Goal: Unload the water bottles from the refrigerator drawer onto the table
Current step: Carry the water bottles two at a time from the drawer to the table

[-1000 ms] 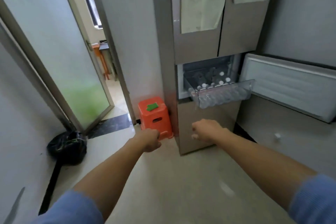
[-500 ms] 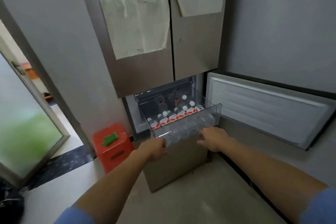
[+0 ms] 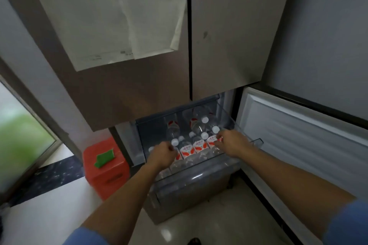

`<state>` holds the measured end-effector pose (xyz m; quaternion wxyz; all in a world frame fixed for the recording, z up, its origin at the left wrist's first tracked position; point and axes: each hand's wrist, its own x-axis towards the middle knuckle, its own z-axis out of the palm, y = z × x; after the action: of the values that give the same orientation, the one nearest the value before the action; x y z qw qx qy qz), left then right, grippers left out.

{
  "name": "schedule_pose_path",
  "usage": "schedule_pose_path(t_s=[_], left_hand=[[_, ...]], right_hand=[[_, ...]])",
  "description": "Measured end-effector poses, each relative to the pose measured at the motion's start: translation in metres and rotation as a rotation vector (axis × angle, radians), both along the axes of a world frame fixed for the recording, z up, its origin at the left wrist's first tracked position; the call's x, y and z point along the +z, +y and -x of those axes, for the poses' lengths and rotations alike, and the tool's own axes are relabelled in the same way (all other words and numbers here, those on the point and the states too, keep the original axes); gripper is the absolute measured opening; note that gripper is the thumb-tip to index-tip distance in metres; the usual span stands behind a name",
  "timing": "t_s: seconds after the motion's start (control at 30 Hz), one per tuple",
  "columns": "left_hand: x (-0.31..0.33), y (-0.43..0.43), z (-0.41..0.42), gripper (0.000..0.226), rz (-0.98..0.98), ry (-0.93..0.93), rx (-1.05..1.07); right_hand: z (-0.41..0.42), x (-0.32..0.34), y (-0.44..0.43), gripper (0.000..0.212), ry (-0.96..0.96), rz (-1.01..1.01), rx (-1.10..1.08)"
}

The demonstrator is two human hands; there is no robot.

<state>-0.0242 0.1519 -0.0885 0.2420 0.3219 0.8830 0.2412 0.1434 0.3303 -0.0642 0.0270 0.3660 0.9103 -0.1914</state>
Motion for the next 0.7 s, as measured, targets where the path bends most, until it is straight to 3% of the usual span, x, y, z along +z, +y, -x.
schedule_pose_path(t_s=[0.17,0.3,0.43,0.57,0.7], left_hand=[[-0.044,0.053,0.041,0.039,-0.001,-0.217,0.178],[-0.077,0.087,0.068,0.05,0.112,-0.198,0.249],[-0.088,0.105,0.073,0.047,0.191,-0.162,0.278],[-0.1,0.116,0.08,0.05,0.257,-0.091,0.289],[-0.104,0.118,0.089,0.045,0.26,-0.101,0.289]], right_hand=[[0.049,-0.027,0.05,0.029,0.088,0.261,-0.181],[0.085,-0.048,0.085,0.032,0.209,0.414,-0.36],[0.117,-0.069,0.105,0.03,0.28,0.599,-0.432],[0.149,-0.089,0.121,0.054,0.328,0.686,-0.557],[0.165,-0.099,0.124,0.071,0.308,0.662,-0.51]])
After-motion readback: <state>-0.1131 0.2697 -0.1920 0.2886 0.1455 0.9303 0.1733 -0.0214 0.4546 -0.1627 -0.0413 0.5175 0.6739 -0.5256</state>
